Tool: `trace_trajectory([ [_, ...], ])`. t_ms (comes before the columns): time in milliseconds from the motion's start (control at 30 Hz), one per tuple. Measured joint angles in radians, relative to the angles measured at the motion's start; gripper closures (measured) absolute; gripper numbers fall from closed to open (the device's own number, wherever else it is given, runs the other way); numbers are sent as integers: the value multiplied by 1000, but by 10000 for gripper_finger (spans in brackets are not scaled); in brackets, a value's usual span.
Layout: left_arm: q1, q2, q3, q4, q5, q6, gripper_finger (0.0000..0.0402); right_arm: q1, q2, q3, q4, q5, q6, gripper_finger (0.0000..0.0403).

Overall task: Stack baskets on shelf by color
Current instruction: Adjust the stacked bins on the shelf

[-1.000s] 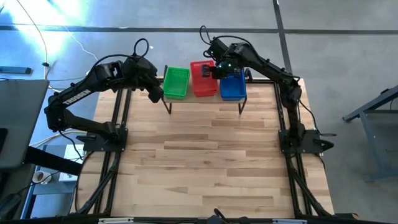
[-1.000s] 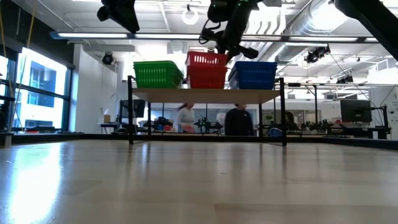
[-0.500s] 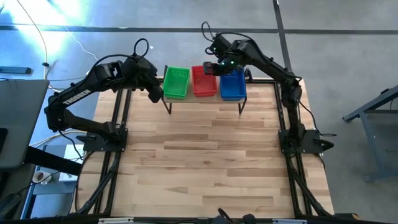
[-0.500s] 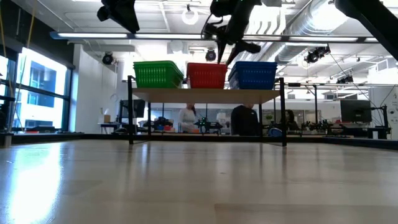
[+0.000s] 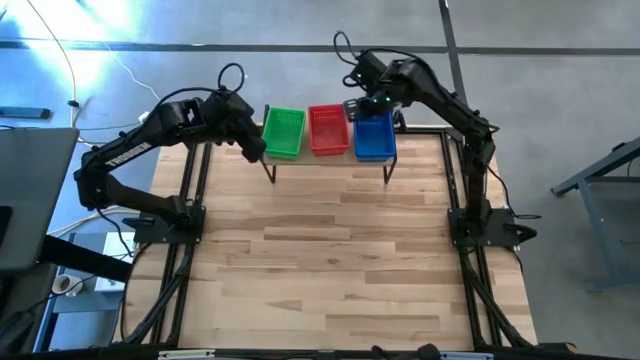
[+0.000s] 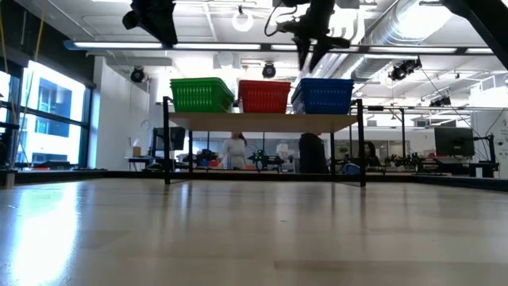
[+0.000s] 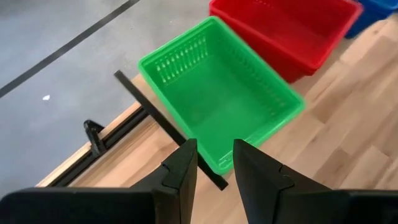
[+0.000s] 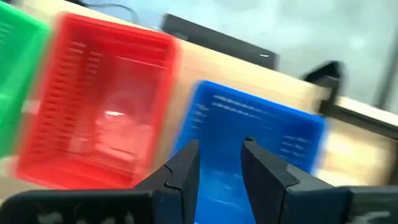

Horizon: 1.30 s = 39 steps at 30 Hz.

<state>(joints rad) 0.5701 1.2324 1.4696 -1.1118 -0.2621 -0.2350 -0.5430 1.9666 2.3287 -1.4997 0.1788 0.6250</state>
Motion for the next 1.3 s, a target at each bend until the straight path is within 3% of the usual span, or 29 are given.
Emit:
trace_trajectory([
  [167, 0, 37, 0, -53, -78, -52, 308, 0, -1, 0, -70, 85, -31, 302],
  [367, 13, 71, -1, -127, -197, -139, 308, -6, 0, 5, -71, 111, -68, 302],
  [633, 96, 105, -1, -181, -185, -159, 308, -33, -9, 5, -71, 113, -154, 302],
  [900, 162, 106, -1, -175, -126, -178, 308, -72, -101, 3, -70, 173, -178, 302],
  [1033, 183, 111, -1, -171, -109, -192, 310, -108, -170, -86, -70, 162, -164, 302],
  [1300, 183, 155, -1, -171, -85, -203, 324, -143, -368, -433, -49, 153, -61, 302],
])
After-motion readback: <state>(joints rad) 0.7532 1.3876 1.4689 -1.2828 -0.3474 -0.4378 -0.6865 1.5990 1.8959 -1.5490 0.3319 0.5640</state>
